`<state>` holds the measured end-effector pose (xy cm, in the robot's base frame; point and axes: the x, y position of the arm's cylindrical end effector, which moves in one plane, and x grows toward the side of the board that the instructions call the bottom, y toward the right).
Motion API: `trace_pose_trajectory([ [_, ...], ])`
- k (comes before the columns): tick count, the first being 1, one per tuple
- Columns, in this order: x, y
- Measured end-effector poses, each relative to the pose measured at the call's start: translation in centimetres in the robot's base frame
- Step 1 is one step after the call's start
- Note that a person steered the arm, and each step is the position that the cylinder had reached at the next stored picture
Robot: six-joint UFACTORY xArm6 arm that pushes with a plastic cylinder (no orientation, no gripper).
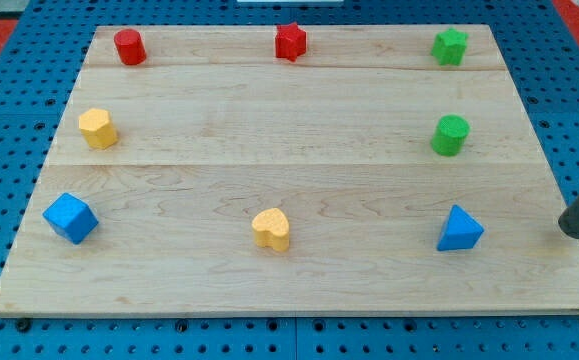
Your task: Slide the blue triangle diagonal to the green star
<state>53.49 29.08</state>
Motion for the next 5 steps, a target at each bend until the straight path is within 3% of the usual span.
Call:
trace_pose_trajectory([
  [1, 0.0, -0.4],
  [2, 1.2, -5.8],
  [3, -4.4, -13.2],
  [4, -6.0, -16.7],
  [5, -2.8, -9.5],
])
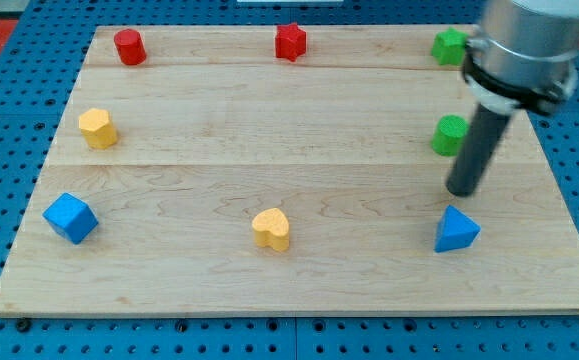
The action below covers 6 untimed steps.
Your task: Slide the blue triangle diagonal to the green star
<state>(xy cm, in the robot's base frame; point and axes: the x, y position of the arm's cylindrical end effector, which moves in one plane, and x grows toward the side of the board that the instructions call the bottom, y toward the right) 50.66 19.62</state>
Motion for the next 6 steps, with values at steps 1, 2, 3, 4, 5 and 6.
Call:
trace_pose_trajectory([
  [1, 6.9, 0.9],
  [2, 2.6, -6.6],
  [3, -6.3, -8.4],
  [4, -7.4, -9.4],
  [5, -7.3, -5.3],
  [6, -11.1, -4.8],
])
